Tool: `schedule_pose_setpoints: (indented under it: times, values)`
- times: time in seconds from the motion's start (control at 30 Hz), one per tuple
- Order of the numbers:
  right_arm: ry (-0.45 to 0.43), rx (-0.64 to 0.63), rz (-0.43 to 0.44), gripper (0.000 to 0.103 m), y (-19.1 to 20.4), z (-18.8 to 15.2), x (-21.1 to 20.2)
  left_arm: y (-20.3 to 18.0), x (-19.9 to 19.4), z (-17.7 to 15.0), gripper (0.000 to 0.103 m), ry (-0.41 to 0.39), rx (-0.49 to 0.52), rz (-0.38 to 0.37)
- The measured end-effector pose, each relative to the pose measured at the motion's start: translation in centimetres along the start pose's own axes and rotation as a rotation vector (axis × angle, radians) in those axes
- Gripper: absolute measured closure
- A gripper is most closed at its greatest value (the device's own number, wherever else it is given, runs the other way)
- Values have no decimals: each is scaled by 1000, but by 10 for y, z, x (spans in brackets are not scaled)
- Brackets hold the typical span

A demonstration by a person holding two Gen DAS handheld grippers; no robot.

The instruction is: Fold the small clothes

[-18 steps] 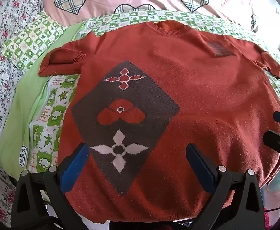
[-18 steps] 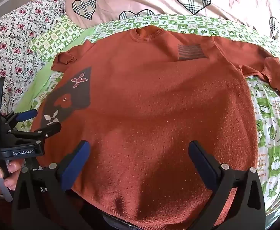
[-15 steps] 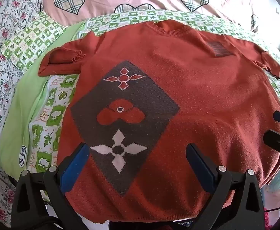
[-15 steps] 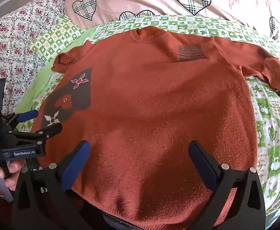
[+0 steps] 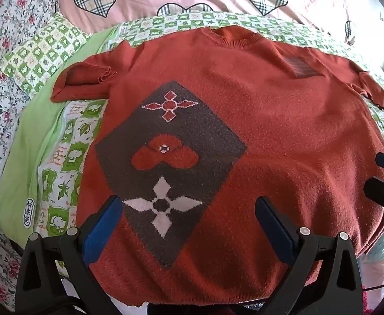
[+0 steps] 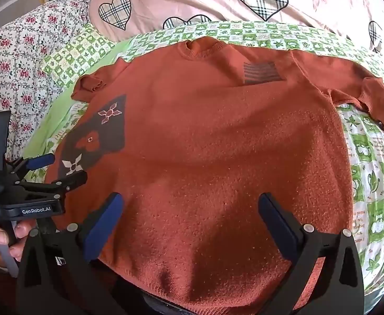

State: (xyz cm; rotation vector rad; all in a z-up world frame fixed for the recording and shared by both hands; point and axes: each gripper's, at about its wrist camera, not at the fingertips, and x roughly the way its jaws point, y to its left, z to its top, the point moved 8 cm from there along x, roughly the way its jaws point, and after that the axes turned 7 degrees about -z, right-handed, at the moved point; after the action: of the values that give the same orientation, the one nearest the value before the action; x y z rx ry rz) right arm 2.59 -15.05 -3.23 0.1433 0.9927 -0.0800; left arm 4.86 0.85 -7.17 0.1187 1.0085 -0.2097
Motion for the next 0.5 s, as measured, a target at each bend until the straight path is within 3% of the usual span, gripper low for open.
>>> schedule_pose_setpoints:
  times: [0.1,0.5]
  values:
    - [1,-2,-2,1,-1,0,1,0,2,-1,2,34,-1,-3]
    - [32,31,22,1,-5,-1,9,-2,12,4,2,21,2,-19]
